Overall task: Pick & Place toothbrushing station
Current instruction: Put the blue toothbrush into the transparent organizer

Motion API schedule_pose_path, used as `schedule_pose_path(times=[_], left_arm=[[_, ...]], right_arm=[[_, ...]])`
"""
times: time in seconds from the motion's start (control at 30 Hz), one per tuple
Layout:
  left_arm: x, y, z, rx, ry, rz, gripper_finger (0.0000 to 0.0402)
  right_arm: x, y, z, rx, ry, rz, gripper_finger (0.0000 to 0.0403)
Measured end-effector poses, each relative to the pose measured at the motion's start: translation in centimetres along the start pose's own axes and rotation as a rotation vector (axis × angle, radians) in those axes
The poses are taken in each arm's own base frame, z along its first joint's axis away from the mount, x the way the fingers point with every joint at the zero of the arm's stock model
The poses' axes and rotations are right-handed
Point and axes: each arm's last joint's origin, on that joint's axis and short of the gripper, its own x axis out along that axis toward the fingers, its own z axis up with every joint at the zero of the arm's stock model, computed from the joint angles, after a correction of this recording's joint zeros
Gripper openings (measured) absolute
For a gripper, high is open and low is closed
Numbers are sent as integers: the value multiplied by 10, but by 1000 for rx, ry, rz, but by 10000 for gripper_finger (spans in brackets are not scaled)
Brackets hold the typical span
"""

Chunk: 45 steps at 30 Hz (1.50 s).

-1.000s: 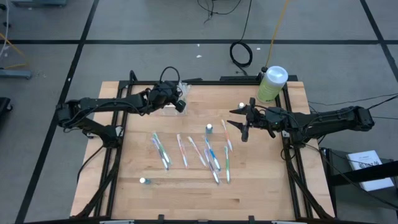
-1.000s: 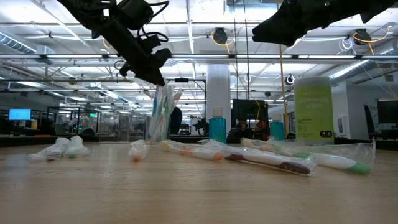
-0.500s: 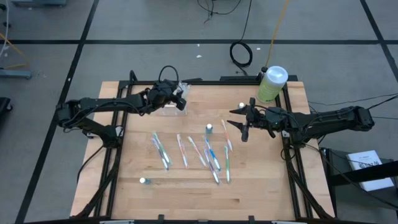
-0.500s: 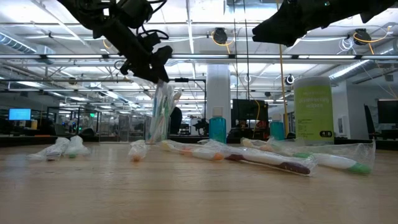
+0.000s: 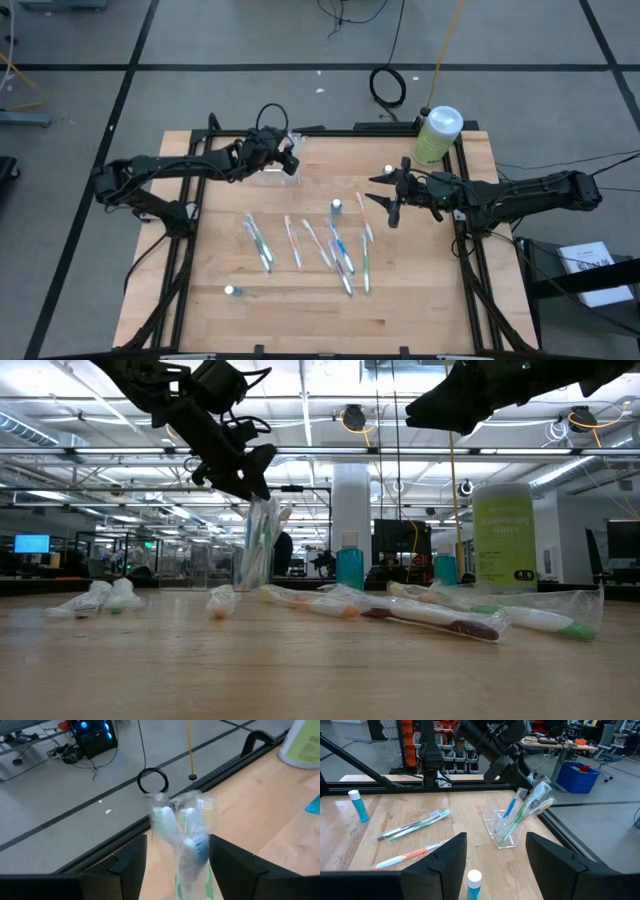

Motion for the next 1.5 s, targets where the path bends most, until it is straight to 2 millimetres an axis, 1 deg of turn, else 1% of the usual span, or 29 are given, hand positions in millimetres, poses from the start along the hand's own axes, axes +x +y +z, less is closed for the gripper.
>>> schedule_pose_path(times=[0.13,0.27,0.4,0.57,0.6,0.67,0.8,0.93,1.0,1.13,1.2,1.33,1.5], left_arm=[[5,-3,-4,14,19,0,181],[7,-3,-6,10,26,2,143],[7,-4,-5,7,20,1,94],[7,-4,-3,-1,3,-3,22],[7,-4,-3,-2,-2,-5,14],[7,-4,-2,-5,-12,-7,13],[7,-4,-2,-3,-15,-7,25],[7,-4,-2,-3,-15,-9,10],[7,-5,-2,-3,-13,-22,8],[7,-5,-2,12,-11,-34,21],[7,-6,-2,25,-8,-42,20],[16,-10,-7,45,6,-67,8],[29,-15,-14,43,14,-69,17]], right_arm=[[0,0,0,6,0,0,196],[0,0,0,6,0,0,196],[0,0,0,6,0,0,196],[0,0,0,7,0,0,196],[0,0,0,6,0,0,196],[0,0,0,6,0,0,196],[0,0,0,6,0,0,196],[0,0,0,7,1,0,196],[0,0,0,6,0,0,196],[0,0,0,6,0,0,196],[0,0,0,7,0,0,196],[0,0,0,7,0,0,196],[0,0,0,7,0,0,196]])
